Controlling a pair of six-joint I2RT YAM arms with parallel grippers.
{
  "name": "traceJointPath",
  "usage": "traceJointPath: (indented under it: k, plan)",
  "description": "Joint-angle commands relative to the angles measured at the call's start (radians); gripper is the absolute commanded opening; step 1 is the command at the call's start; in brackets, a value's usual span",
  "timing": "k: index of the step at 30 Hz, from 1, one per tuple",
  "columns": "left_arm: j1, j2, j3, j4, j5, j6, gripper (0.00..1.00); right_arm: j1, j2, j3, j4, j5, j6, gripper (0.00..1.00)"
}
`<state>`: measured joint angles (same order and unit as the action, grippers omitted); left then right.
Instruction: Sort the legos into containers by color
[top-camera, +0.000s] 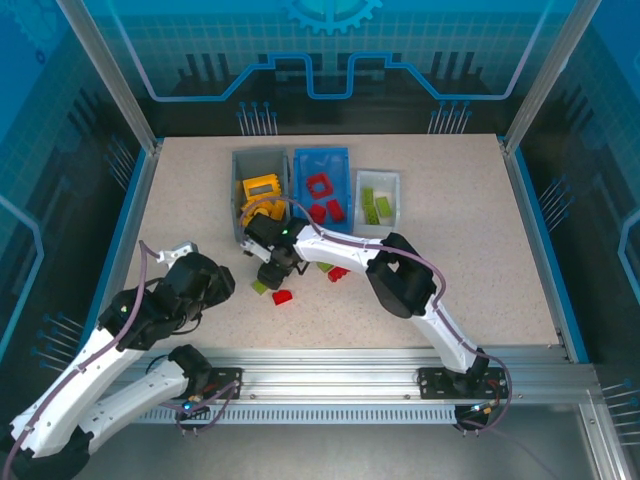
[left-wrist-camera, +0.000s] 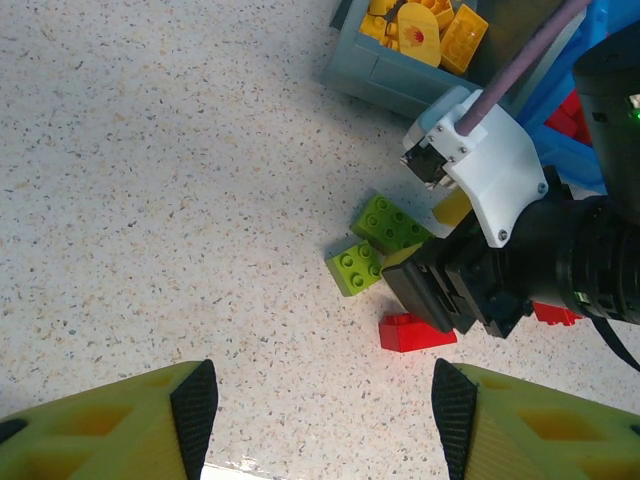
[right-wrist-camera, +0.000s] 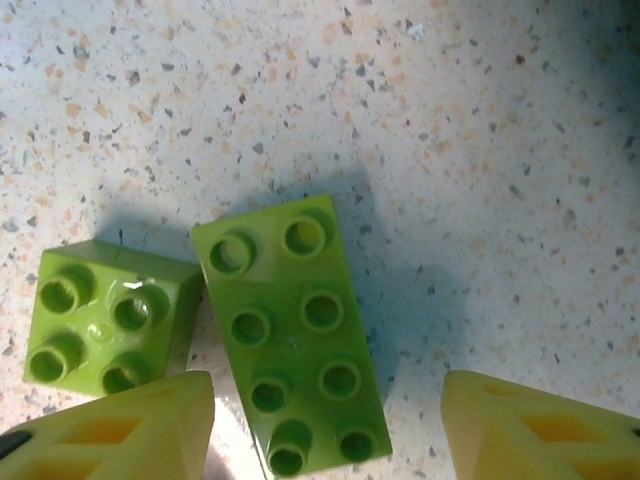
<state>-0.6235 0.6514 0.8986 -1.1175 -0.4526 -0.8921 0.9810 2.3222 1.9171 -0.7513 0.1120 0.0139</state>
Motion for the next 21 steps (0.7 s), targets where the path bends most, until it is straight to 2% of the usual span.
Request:
traceJointPath:
  k: [1, 4, 7, 11, 14, 18, 21]
  plan:
    - [0.008, 0.004, 0.002, 0.005, -0.015, -0.01, 0.62, 0.002, 0.049, 0.03, -0.043, 0.012, -0.01, 0.59]
    - [0.007, 0.007, 0.005, 0.015, -0.01, -0.005, 0.62, 0.002, 0.052, 0.024, -0.037, 0.019, -0.007, 0.54]
    - [0.008, 0.013, 0.008, 0.026, 0.0, -0.002, 0.62, 0.002, 0.049, 0.018, -0.03, 0.027, -0.001, 0.53]
    - [0.008, 0.018, 0.015, 0.043, 0.01, 0.004, 0.62, 0.004, 0.008, -0.014, 0.005, 0.043, 0.014, 0.42]
    - [0.008, 0.023, 0.019, 0.1, 0.051, 0.048, 0.62, 0.007, -0.113, -0.083, 0.056, 0.073, 0.034, 0.35]
    - [0.007, 0.068, 0.037, 0.217, 0.162, 0.128, 0.62, -0.009, -0.335, -0.223, 0.128, 0.141, 0.091, 0.31]
    - [0.006, 0.136, 0.076, 0.292, 0.244, 0.176, 0.62, -0.071, -0.524, -0.377, 0.176, 0.195, 0.183, 0.3]
